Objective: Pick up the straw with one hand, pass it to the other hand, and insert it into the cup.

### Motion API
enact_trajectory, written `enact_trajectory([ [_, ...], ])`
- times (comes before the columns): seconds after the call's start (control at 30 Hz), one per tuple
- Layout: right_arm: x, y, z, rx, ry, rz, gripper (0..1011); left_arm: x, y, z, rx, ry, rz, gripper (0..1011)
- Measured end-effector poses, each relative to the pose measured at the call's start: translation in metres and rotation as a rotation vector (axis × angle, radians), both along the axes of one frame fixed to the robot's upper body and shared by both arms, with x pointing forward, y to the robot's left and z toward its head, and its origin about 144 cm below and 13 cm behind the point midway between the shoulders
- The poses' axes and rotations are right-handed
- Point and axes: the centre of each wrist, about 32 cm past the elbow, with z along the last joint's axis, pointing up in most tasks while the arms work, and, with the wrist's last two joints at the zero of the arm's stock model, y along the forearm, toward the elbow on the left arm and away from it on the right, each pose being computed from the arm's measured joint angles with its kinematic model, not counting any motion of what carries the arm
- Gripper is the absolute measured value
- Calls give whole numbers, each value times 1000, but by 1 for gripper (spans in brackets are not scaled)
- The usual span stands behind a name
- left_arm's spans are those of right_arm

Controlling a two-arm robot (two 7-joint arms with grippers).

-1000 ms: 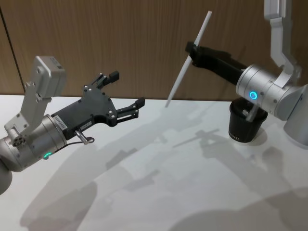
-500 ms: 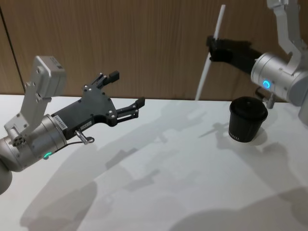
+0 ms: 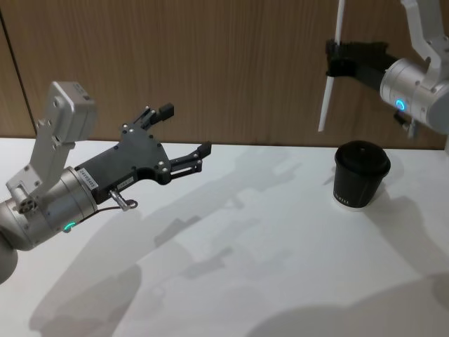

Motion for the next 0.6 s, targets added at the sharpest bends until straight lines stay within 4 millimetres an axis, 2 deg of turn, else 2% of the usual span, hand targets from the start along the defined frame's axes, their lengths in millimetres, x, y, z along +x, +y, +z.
enact_trajectory([
  [0.27,5,-4,5,-39,1,-37,6,0,0,0,0,0,0,1003],
  [0.6,2,-10,8,-36,8,-73,6,0,0,0,0,0,0,1003],
])
